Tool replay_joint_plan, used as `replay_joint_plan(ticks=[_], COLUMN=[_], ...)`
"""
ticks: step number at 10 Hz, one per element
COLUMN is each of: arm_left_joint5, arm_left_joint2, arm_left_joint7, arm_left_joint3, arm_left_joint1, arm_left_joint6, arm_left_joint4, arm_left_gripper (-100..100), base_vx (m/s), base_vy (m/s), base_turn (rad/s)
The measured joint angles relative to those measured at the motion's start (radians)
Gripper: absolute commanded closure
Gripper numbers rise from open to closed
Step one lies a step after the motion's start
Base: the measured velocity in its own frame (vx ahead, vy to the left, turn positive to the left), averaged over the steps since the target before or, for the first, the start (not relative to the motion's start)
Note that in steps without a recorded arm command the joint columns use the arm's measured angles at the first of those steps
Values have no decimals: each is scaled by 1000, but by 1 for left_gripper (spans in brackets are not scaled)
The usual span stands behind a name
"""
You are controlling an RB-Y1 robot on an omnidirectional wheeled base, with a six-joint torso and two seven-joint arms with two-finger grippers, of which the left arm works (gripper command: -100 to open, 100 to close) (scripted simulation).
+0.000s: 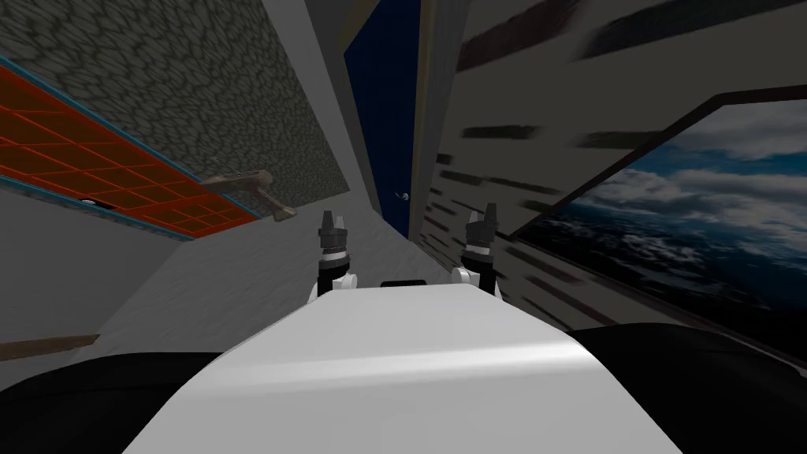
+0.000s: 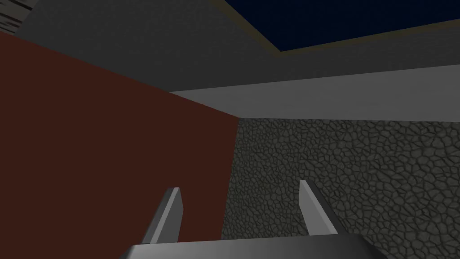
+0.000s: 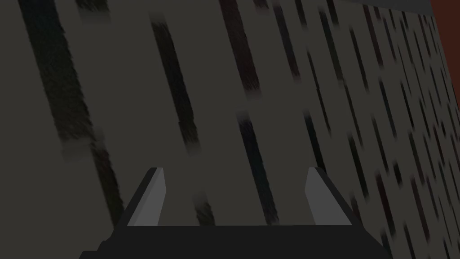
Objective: Push the door open
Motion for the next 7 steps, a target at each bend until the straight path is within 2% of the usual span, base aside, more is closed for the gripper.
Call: replay_joint_plan(ticks=[4,7], arm_left_joint5=[2,0], arm_left_joint2=[25,33], arm_left_joint7=[8,9], arm_left_joint3=[-18,-33], arm_left_joint1=[-35,-58], arm_left_joint6=[-4,-2], arm_left_joint4=[85,133], arm_left_gripper=[-100,-100], base_vx=[150,104], base_vy=[54,50], base_turn=[-93,-92])
